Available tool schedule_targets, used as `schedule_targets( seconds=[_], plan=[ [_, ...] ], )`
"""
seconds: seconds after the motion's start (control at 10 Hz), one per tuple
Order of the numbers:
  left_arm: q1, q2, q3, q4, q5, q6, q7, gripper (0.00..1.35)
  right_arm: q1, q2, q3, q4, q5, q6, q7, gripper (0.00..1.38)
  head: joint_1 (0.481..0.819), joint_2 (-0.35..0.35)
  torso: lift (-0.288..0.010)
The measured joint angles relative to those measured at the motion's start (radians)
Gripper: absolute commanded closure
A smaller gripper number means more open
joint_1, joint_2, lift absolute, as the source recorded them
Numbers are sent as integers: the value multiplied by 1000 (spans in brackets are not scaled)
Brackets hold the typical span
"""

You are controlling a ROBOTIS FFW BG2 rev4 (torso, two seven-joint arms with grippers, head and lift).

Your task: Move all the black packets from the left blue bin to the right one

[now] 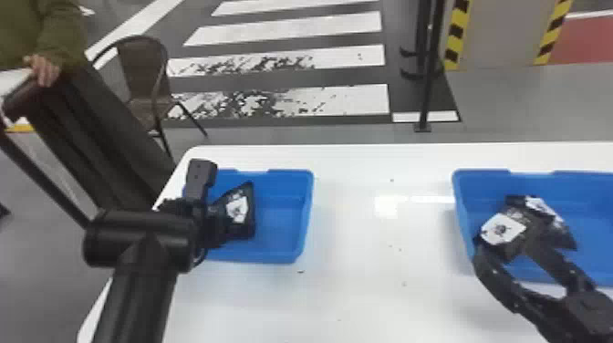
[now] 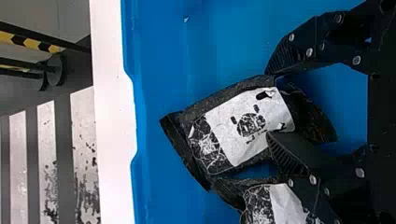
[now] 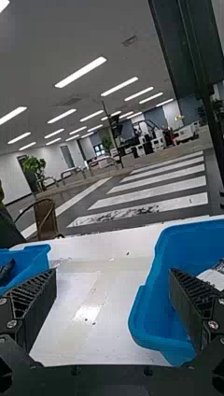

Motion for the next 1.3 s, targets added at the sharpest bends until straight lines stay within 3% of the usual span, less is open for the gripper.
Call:
schedule_targets(
  seconds=[0.1,0.2,0.4,0.6,1.0,1.3],
  plan=[
    [0,-1,6,1,-13,-53,-7,872,0,0,0,4,-6,6,2,130,695,210,-140],
    [1,-1,8,1,-37,-96,-21,1156,0,0,0,8,-12,10,2,131,695,210,-140],
    [11,-5,12,0,-69,-127,-24,1164,0,0,0,14,-22,17,5,133,695,218,-140],
    [53,-8,22,-41,-8,-204,-41,1164,2,0,0,15,-30,18,10,134,695,204,-140],
    [290,-32,-21,-462,91,-237,-41,1164,-1,-1,-2,-7,-38,23,16,134,695,109,-140],
    [357,-33,-145,-575,125,-248,-45,1164,-44,-12,22,-78,-46,58,37,134,695,37,-140]
  ],
)
